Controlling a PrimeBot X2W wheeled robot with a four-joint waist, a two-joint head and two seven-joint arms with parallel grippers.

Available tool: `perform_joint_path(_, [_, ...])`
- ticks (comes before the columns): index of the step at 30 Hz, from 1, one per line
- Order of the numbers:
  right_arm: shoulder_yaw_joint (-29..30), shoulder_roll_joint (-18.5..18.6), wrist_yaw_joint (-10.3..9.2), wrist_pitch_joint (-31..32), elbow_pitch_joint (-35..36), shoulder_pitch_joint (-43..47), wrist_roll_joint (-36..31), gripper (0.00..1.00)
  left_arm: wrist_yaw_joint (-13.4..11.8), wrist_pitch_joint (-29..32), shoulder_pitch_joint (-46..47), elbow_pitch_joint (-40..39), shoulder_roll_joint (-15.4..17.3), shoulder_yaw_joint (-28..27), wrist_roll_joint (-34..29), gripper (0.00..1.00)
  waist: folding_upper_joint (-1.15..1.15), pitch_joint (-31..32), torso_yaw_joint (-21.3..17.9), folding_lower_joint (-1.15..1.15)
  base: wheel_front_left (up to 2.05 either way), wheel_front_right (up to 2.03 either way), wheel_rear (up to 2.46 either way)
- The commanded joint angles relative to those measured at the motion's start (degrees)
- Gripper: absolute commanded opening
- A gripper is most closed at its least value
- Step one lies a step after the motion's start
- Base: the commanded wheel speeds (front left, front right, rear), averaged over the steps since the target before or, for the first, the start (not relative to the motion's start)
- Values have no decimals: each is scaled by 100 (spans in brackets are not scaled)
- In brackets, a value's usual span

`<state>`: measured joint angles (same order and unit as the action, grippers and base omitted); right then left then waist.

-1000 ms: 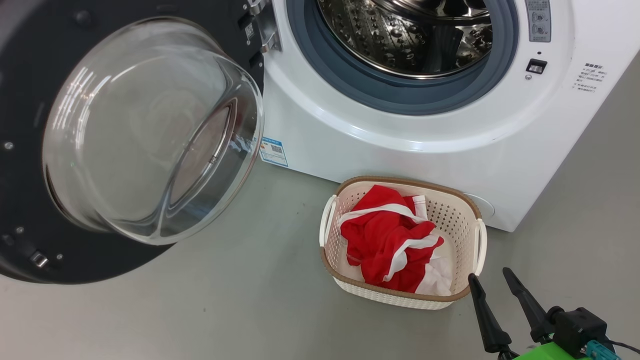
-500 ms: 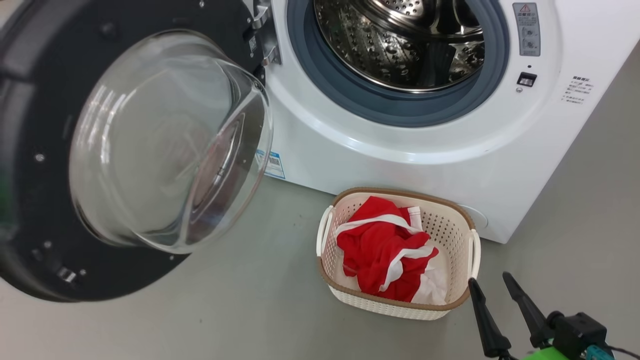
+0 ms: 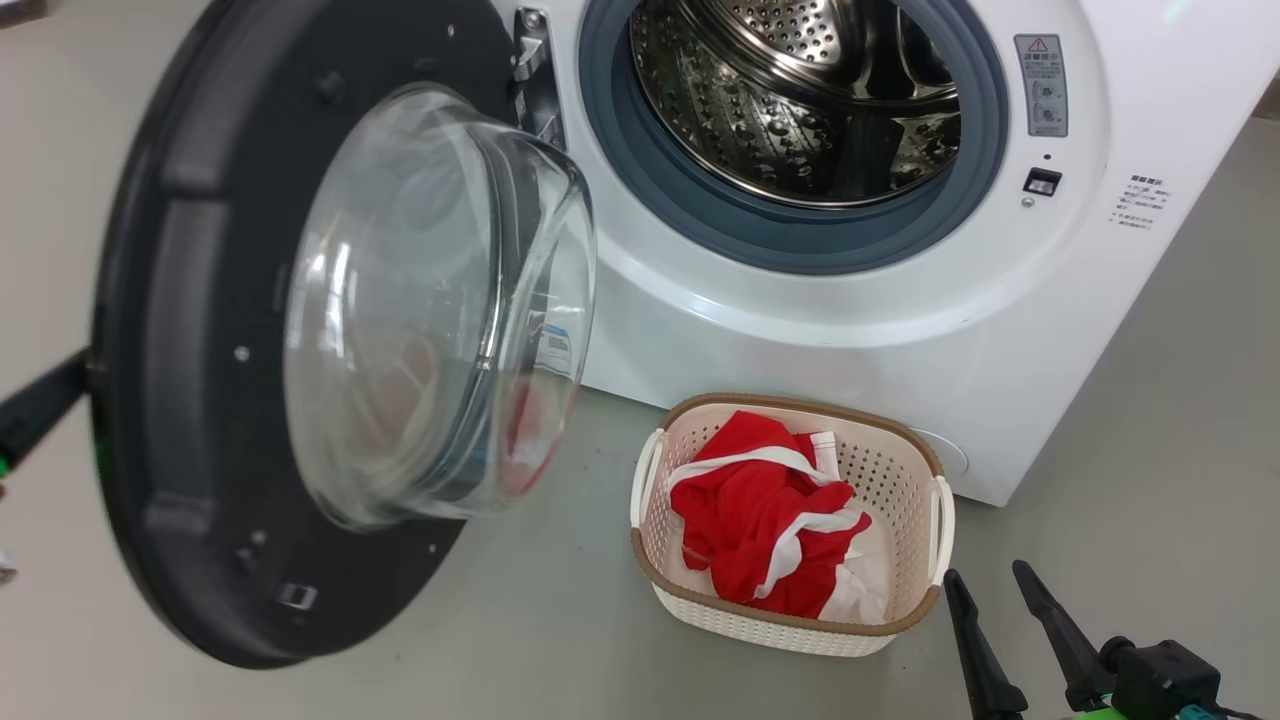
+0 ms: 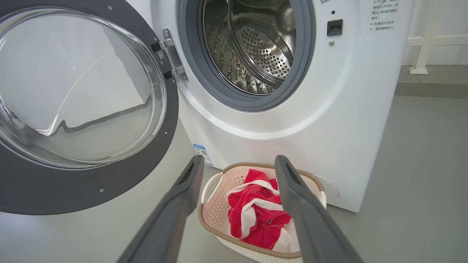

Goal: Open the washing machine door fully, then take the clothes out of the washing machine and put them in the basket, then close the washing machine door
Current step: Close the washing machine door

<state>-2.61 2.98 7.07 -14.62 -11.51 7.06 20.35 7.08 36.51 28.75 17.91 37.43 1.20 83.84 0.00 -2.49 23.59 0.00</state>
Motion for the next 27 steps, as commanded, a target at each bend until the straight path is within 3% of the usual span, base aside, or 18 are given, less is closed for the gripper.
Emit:
perform_joint_path(1, [-102, 31, 42, -38, 168, -90, -24, 100, 41, 80, 49, -410, 232, -106, 115, 0, 0, -10, -29, 0, 0, 0, 0])
perform_joint_path(15, [-25, 18, 42, -38, 208, -95, -61, 100, 41, -59, -74, -1535, 155, 568, 98, 0, 0, -66, -279, 0, 0, 0, 0])
perform_joint_path(27, [57, 9, 42, -38, 236, -102, -84, 100, 41, -417, 174, -1893, -140, 1149, 31, 0, 0, -64, -513, 0, 0, 0, 0])
